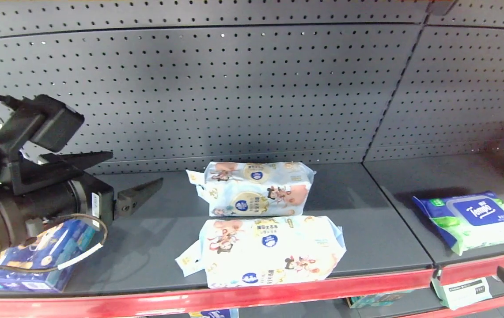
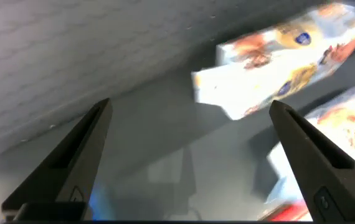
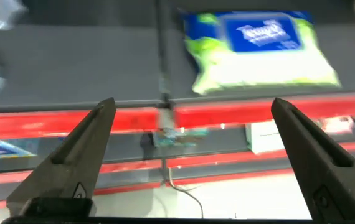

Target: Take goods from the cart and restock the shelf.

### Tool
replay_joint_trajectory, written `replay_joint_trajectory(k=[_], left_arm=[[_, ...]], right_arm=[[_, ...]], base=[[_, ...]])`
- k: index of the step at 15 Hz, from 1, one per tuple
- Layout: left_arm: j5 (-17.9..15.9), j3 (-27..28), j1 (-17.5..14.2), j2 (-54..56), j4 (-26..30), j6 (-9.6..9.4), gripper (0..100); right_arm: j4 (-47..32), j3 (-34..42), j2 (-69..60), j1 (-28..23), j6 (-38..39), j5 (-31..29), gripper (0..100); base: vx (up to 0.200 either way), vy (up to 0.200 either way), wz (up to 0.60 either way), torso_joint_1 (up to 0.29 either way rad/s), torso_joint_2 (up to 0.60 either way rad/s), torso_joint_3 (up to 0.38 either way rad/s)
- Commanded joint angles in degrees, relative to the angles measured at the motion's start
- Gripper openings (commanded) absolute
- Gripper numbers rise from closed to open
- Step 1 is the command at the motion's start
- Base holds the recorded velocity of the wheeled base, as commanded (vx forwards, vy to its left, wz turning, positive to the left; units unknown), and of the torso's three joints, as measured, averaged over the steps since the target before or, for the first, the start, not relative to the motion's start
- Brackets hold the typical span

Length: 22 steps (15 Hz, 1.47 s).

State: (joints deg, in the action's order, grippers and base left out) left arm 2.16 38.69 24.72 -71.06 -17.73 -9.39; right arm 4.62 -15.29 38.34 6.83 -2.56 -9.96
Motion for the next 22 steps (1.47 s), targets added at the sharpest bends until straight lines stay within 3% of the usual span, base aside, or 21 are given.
replay_joint_trajectory(k=[1, 2, 10, 14, 16, 18, 22], left_arm=[[0.04, -0.11, 0.15, -0.31, -0.20, -0.37, 100], [-0.14, -0.20, 0.15, -0.40, -0.20, -1.34, 100], [0.13, -2.66, 0.15, 2.77, -0.12, -1.42, 100], [0.22, -2.48, 0.06, 2.86, -0.12, -1.42, 100], [0.22, -1.16, -0.03, 2.86, -0.12, -1.42, 100], [0.22, -0.55, -0.03, 2.68, -0.12, -3.01, 100], [0.30, -0.55, -0.38, 2.86, -0.20, -4.15, 100]], right_arm=[[0.04, -0.01, 0.33, 0.03, 0.01, 0.03, 100], [0.04, -0.01, 0.24, -0.06, 0.01, -0.06, 100], [0.13, 3.51, -3.71, -0.06, -0.25, -0.32, 100], [0.13, 4.12, -4.77, -0.06, -0.25, -0.41, 100], [0.21, 4.04, -5.29, -0.06, -0.69, -0.41, 100], [0.65, 4.04, -6.17, -0.06, -0.69, -0.24, 100], [0.13, 4.48, -9.25, -0.06, -0.69, -0.41, 100]], base=[[0.000, 0.000, 0.00, 0.000, 0.00, 0.000], [0.000, 0.000, 0.00, 0.000, 0.00, 0.000], [0.000, 0.000, 0.00, 0.000, 0.00, 0.000], [0.000, 0.000, 0.60, 0.002, 0.00, 0.005], [0.000, 0.000, 0.00, 0.000, 0.00, 0.000], [0.000, 0.000, 0.00, 0.000, 0.00, 0.000], [0.000, 0.000, 0.00, 0.000, 0.00, 0.000]])
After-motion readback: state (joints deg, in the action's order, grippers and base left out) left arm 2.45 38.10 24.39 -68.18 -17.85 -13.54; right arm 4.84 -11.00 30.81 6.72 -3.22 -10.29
